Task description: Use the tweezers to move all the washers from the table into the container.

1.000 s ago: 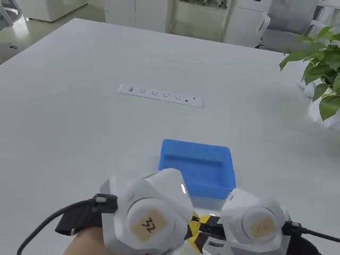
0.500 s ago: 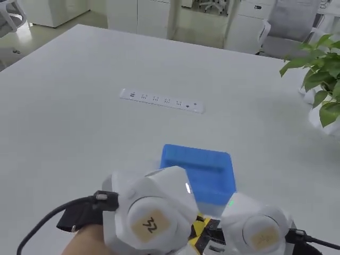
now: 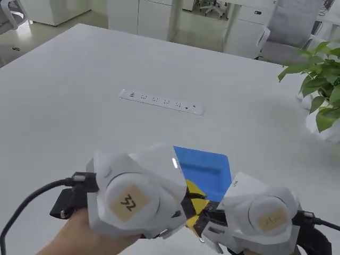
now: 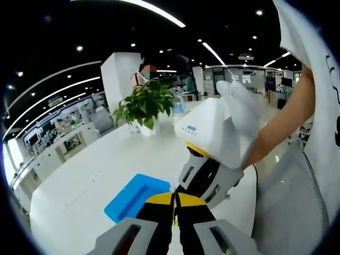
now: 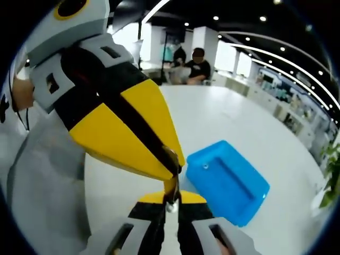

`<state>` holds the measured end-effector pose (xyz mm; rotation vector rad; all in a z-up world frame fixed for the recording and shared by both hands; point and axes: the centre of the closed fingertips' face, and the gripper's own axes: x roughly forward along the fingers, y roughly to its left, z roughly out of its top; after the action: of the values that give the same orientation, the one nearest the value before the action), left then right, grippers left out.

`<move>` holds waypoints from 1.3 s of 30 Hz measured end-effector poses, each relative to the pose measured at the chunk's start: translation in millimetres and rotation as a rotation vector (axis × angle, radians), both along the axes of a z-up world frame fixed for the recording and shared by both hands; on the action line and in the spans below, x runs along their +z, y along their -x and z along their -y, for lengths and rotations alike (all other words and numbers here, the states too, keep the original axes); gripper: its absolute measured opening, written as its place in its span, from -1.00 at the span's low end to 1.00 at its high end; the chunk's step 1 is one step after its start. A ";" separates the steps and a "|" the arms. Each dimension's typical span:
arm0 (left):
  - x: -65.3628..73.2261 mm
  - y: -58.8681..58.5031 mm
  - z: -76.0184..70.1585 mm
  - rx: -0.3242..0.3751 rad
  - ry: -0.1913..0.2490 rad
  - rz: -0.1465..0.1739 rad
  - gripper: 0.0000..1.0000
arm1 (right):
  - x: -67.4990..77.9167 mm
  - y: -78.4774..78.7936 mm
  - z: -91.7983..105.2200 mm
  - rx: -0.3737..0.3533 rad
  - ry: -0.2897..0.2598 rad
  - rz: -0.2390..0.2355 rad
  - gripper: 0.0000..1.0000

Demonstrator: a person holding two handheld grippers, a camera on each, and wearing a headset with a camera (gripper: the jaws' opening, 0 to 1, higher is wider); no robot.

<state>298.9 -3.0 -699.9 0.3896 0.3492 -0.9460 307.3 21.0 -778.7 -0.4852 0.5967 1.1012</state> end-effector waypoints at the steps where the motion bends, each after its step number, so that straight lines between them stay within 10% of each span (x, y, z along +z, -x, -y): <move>1: 0.7 -1.9 -0.8 0.010 0.006 0.000 -1.00 | 2.3 -1.2 -0.8 0.001 -0.001 0.005 -0.92; 8: 14.5 -13.6 -10.4 0.114 0.146 -0.031 -0.61 | 12.1 -8.6 -5.0 0.016 0.000 0.026 -0.92; 16: 16.7 -15.7 -51.9 0.296 0.202 -0.022 0.14 | 20.3 -31.1 -6.7 -0.030 -0.025 0.018 -0.92; 28: -27.5 17.5 -120.8 0.564 0.085 -0.060 0.98 | 17.2 -74.2 -12.2 -0.114 -0.080 -0.025 -0.92; 39: -54.3 38.5 -149.9 0.652 0.012 -0.091 0.98 | -15.0 -100.4 -23.3 -0.153 -0.038 -0.037 -0.92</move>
<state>260.4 146.9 -754.2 0.1979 0.5133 -0.3273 407.7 44.3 -793.6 -0.3807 0.6334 0.9760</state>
